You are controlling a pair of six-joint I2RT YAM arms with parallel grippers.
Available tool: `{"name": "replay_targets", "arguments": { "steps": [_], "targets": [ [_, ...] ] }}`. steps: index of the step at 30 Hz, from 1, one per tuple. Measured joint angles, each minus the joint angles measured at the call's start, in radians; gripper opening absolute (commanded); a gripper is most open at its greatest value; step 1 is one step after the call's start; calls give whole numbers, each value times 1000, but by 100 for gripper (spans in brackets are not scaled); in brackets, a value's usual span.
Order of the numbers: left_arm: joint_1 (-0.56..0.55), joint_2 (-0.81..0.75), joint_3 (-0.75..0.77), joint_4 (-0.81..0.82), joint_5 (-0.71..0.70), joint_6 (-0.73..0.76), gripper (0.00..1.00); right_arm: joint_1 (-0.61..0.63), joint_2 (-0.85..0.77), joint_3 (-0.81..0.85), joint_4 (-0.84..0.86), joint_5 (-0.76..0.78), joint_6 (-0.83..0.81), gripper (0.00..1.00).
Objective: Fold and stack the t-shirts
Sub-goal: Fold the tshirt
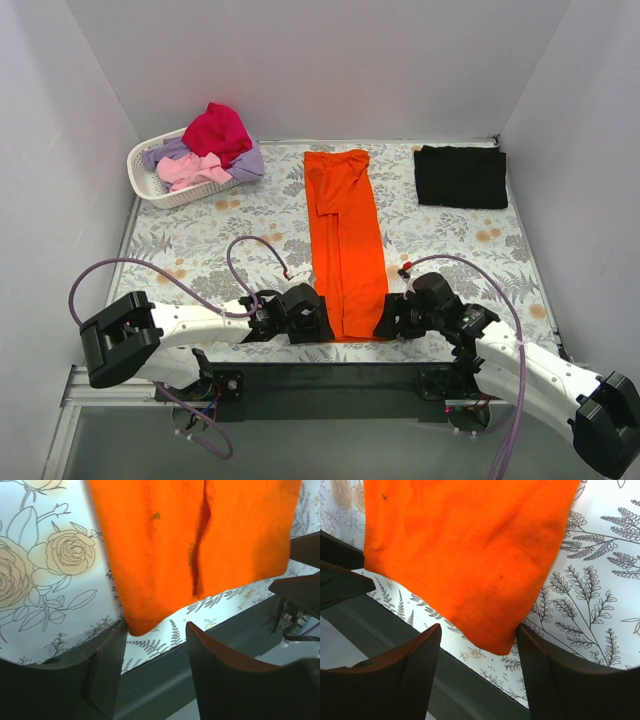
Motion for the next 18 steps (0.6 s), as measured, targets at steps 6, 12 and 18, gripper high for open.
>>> {"name": "replay_targets", "arguments": {
  "steps": [6,12,18],
  "targets": [
    [-3,4,2,-18,-24,-5,35,17,29,-1,11,15,11,41],
    [-3,25,5,-29,-55,-6,15,24,42,-6,11,42,8,23],
    [-5,29,5,-25,-72,3,0,26,74,-6,27,70,-9,1]
  ]
}}
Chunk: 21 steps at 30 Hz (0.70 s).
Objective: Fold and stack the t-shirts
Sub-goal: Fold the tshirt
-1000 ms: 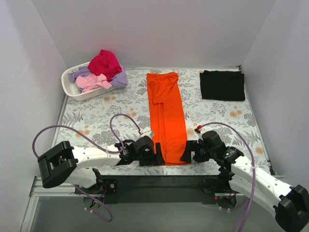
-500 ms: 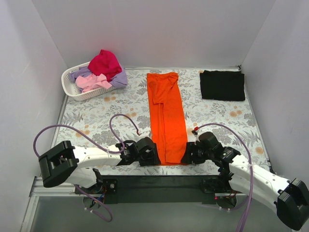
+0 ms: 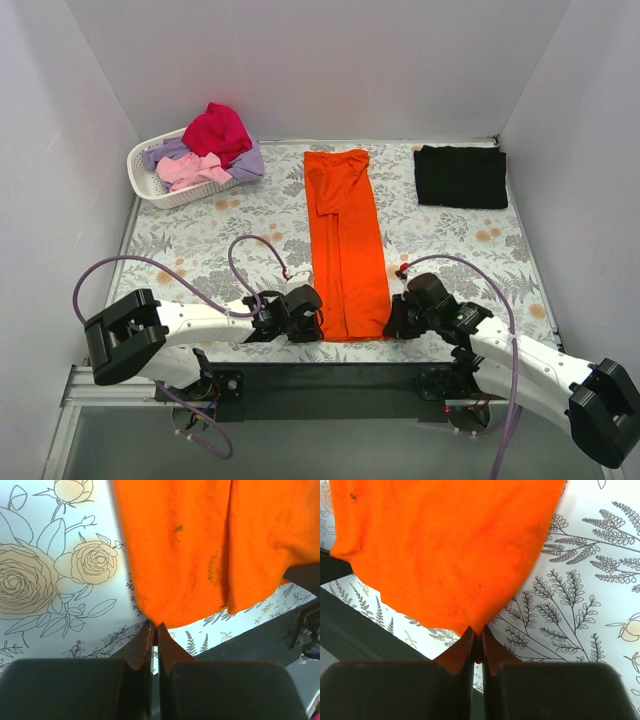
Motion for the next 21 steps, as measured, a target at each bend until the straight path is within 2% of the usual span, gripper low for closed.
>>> {"name": "replay_targets", "arguments": {
  "steps": [9,16,21],
  "targets": [
    [-6,6,7,10,25,99,0,11,56,41,-24,-16,-79,1],
    [-26,10,12,-2,152,193,0,102,166,126,-126,-52,-120,1],
    [-38,8,12,-33,229,211,0,153,185,161,-224,-68,-127,1]
  ]
}}
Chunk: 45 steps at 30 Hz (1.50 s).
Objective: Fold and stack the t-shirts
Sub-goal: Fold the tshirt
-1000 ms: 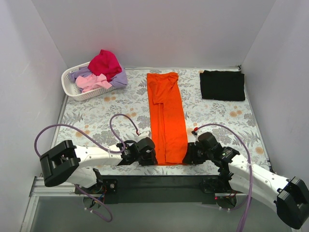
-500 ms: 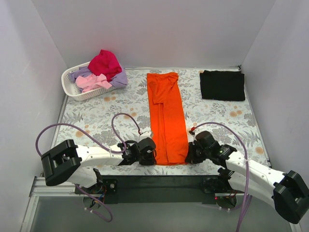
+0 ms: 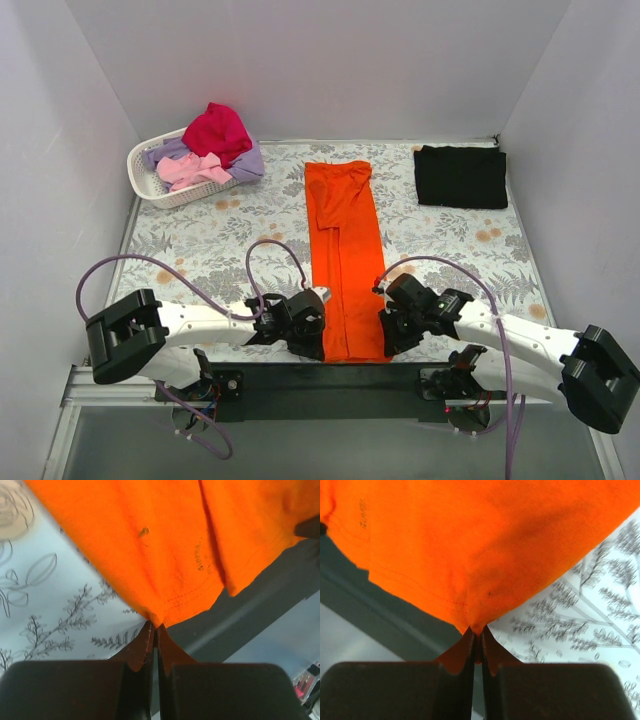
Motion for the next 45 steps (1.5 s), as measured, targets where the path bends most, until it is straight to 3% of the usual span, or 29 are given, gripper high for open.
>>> {"name": "replay_targets", "arguments": {
  "steps": [9,20,31,45],
  "targets": [
    [-14,-136,-22,-109,39,-27,0,87,66,107,-146,-37,-18,1],
    [-11,-308,-37,-39,-235,-134,0,92,90,278,-129,167,-27,1],
    [150,-142,-37,203,-365,-41,0,-6,262,363,36,399,-97,1],
    [395,112,104,413,-280,131,0,-184,496,488,213,434,-211,1]
  ]
}}
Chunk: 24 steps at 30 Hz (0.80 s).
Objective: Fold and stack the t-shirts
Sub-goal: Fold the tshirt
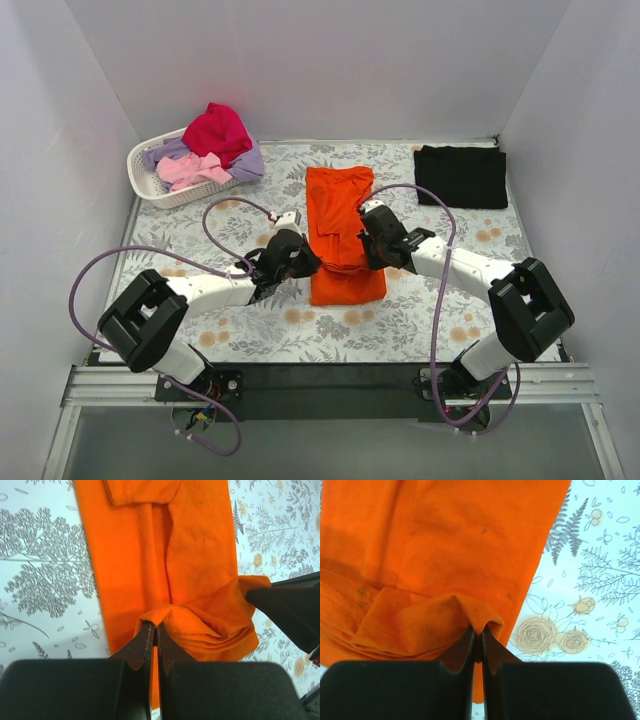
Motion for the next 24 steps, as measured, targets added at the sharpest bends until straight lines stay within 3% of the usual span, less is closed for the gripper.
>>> {"name": "replay_targets", "arguments": {
  "steps": [24],
  "targets": [
    [158,251,184,42,137,85,0,-104,205,177,47,0,-61,1]
  ]
}}
